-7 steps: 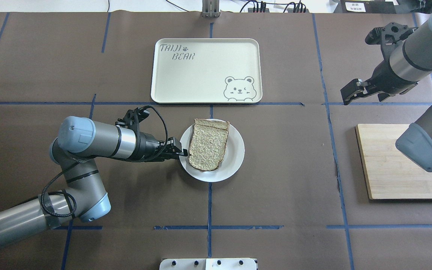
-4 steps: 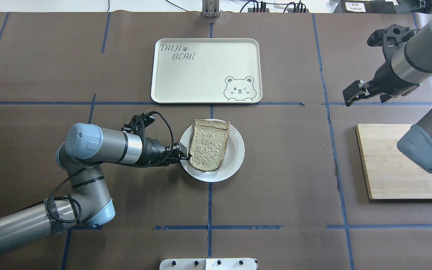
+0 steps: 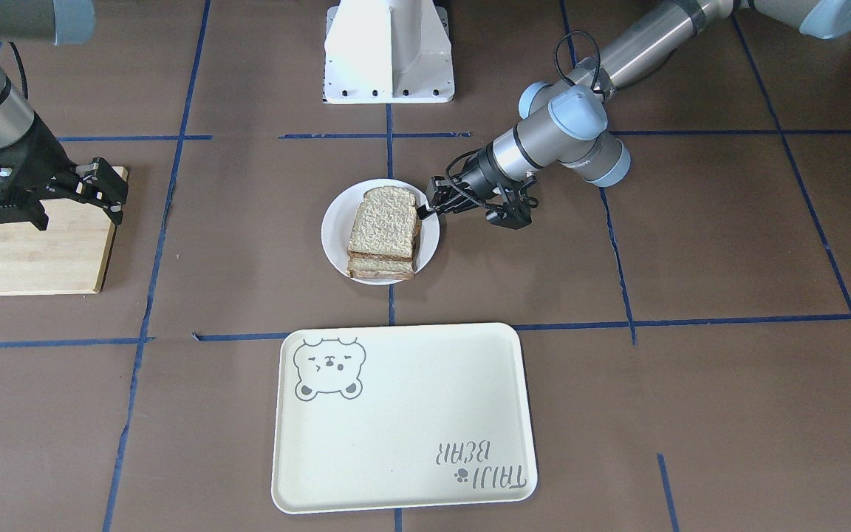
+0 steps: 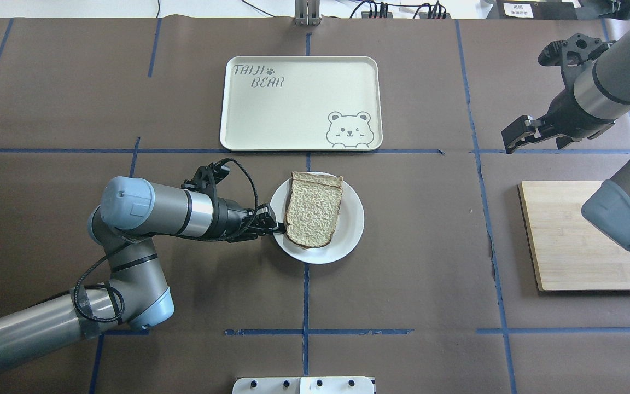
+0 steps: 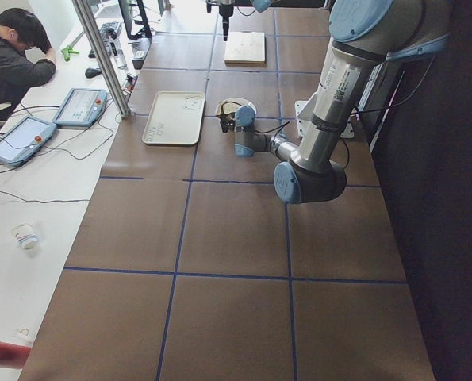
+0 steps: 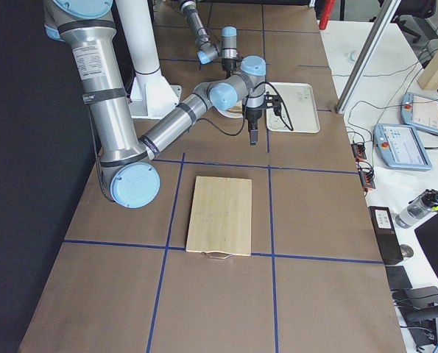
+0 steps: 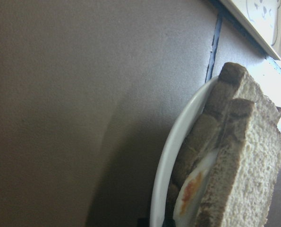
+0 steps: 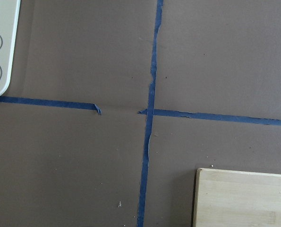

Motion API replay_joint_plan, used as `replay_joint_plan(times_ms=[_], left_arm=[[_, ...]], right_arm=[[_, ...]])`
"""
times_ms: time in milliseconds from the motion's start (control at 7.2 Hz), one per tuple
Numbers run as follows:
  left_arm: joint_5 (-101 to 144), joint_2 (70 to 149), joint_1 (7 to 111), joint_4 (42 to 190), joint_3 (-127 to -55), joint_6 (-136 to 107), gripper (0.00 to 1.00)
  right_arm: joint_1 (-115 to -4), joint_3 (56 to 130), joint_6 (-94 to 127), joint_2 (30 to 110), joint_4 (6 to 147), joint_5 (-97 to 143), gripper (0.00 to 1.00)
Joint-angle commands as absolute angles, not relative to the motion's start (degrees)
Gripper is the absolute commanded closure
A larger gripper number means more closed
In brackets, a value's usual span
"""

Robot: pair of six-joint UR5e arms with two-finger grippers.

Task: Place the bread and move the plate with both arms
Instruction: 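Slide the plate with the left gripper onto the bear-print tray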

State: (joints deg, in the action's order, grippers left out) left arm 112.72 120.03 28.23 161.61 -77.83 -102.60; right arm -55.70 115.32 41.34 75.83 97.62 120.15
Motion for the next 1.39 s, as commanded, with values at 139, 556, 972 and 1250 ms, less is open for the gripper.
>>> replay_joint_plan(times_ms=[139, 556, 972, 1250], left_arm=[[112.76, 121.46, 30.31, 164.78, -77.96, -109.84, 1.0], [107.28, 122.25, 33.75, 167.76, -77.87, -122.82, 1.0], [92.33, 124.7, 33.49, 173.05, -74.3, -135.15, 1.0], [88.69, 128.83, 33.66, 173.58, -65.69, -135.44, 1.0]], right_arm=[[-56.34, 115.31, 42.1, 75.33, 97.47, 119.8, 0.0], [-60.44, 115.75, 34.35, 83.73, 95.21, 119.09, 0.0], [-72.98, 109.38, 7.38, 89.38, 91.67, 124.77, 0.0], [-78.03, 105.39, -0.7, 89.38, 91.76, 128.04, 0.0]])
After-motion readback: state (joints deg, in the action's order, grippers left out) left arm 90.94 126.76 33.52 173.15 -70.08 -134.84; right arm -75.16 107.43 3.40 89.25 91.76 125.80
